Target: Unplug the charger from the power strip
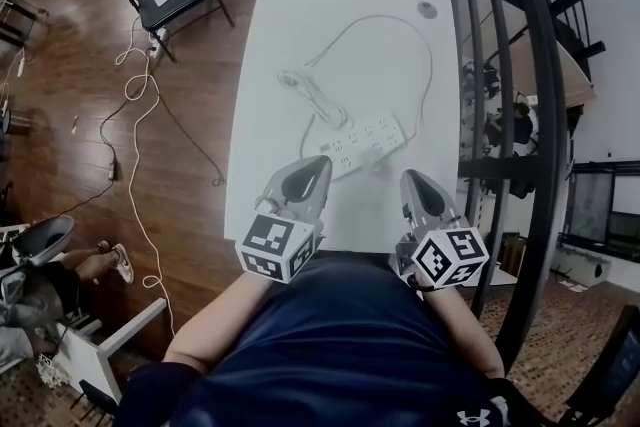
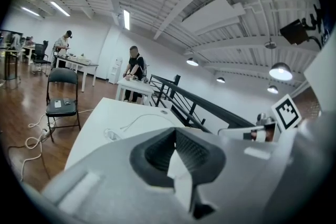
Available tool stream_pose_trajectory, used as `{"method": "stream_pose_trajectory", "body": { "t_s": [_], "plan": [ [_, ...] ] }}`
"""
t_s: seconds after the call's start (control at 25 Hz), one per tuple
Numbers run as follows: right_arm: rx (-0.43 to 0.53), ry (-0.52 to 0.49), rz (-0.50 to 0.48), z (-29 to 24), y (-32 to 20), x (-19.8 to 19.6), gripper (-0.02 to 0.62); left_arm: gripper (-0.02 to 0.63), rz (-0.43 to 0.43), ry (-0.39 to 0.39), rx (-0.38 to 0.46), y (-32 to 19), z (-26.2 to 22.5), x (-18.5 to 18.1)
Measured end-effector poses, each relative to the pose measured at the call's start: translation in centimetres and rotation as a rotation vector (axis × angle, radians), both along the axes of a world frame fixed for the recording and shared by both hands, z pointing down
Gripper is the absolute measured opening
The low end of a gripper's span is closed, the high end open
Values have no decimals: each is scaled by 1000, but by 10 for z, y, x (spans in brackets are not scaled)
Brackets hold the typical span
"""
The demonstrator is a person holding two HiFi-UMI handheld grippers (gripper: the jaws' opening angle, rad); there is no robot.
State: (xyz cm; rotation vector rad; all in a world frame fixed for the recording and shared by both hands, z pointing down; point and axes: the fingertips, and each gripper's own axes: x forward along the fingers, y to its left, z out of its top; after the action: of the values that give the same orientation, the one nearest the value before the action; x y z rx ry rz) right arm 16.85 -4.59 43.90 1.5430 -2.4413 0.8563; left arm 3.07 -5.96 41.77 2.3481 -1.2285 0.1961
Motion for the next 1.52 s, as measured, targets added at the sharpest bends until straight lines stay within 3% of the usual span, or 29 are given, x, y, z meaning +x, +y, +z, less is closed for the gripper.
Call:
{"method": "stream_pose_trajectory", "body": {
  "t_s": [0.12,0.16,0.24,0.32,0.44,0.56,0.8,1.0,1.24,1.52],
  "plan": [
    [-20,41,-26,7,1,-4,14,6,19,51,45,-2,-6,0],
    [-35,62,-40,13,1,-5,37,6,30,73,67,-2,-9,0],
    [-68,100,-61,23,0,-8,148,12,59,84,97,-3,-8,3],
    [-77,138,-69,30,-2,-9,150,91,93,62,88,-3,1,5],
    [-59,205,-75,38,-6,-9,150,139,122,16,56,-4,25,4],
    [-84,235,-87,54,-7,-11,153,140,151,-34,26,-3,48,4],
    [-198,239,-126,95,-8,-23,224,140,181,-109,-42,3,103,3],
    [-199,354,-148,116,-21,-35,247,147,193,-145,-111,5,133,7],
    [-234,454,-215,145,-30,-57,245,147,183,-147,-126,3,137,7],
    [-336,506,-211,173,-30,-46,235,147,174,-135,-118,5,131,7]
  ]
}}
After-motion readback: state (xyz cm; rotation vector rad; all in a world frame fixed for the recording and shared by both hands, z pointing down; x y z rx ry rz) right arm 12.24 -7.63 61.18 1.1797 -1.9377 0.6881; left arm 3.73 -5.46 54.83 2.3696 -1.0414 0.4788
